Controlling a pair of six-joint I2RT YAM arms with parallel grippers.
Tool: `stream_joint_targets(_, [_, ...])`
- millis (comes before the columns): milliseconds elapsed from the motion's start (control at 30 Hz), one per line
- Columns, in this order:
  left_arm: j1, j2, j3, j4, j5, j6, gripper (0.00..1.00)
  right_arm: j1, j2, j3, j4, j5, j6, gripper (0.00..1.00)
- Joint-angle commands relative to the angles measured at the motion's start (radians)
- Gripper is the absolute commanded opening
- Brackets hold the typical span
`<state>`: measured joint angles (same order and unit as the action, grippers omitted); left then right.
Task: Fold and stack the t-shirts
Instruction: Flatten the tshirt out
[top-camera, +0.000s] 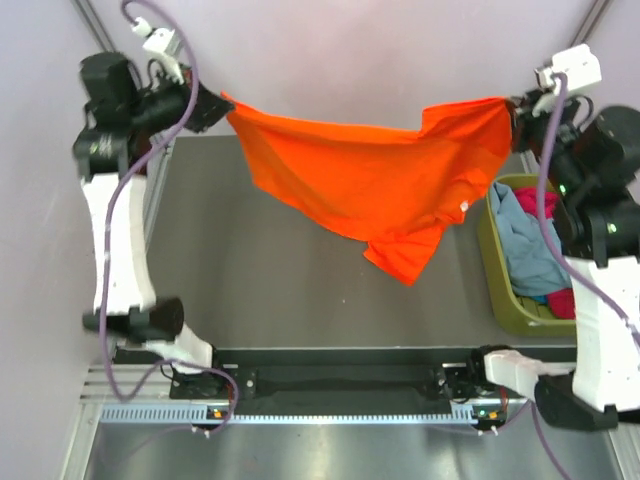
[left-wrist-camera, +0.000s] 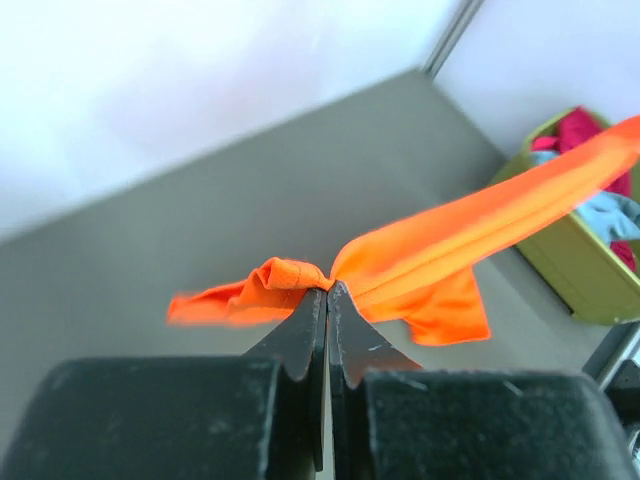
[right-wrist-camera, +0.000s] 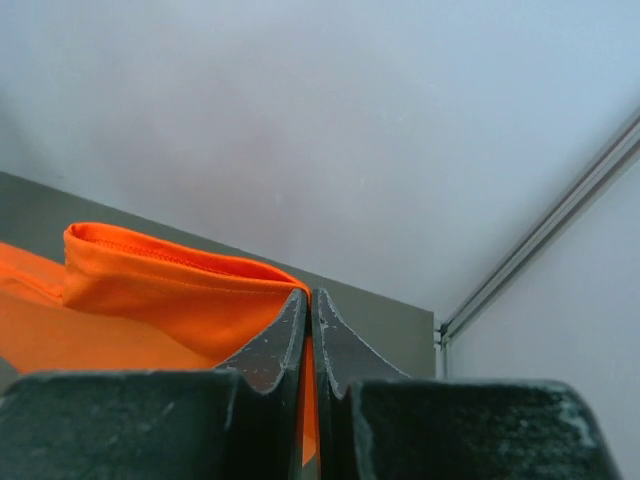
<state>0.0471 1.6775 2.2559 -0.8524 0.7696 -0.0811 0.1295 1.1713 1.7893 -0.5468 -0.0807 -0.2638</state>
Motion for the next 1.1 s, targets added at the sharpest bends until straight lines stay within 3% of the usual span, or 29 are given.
stream_joint_targets(0, [0.002,-0.248,-0.105,0.123,0.034,0.018,0.0,-0.005,-0.141,-0.033,0.025,-0.037,0.047,0.0])
stream_joint_targets(167, [0.004,-0.621,-0.401,0.341,-0.068,-0.017,0.0,-0.011,-0.323,0.011,-0.001,0.002,0.057,0.0])
stream_joint_targets(233, [0.004,-0.697,-0.443,0.363,-0.11,-0.019,0.0,-0.013,-0.363,0.036,-0.01,0.004,0.045,0.0])
stream_joint_targets(467, [0.007,-0.769,-0.299,0.23,-0.246,0.04,0.0,-0.028,-0.391,0.299,-0.1,0.002,0.038,0.0])
stream_joint_targets(633, [0.014,-0.76,-0.26,0.211,-0.256,0.05,0.0,-0.036,-0.366,0.37,-0.105,-0.014,0.049,0.0])
stream_joint_targets(733, [0.014,-0.753,-0.301,0.211,-0.239,0.056,0.0,-0.036,-0.38,0.305,-0.104,-0.045,0.038,0.0])
stream_joint_targets(800, [0.014,-0.757,-0.383,0.208,-0.208,0.069,0.0,-0.036,-0.419,0.161,-0.075,-0.077,0.032,0.0])
stream_joint_targets(933, [0.014,-0.766,-0.647,0.167,-0.129,0.133,0.0,-0.036,-0.499,-0.246,0.025,-0.129,0.006,0.0])
stream_joint_targets(1067, [0.013,-0.753,-0.919,0.182,-0.075,0.204,0.0,-0.036,-0.487,-0.504,0.093,-0.188,0.035,0.0])
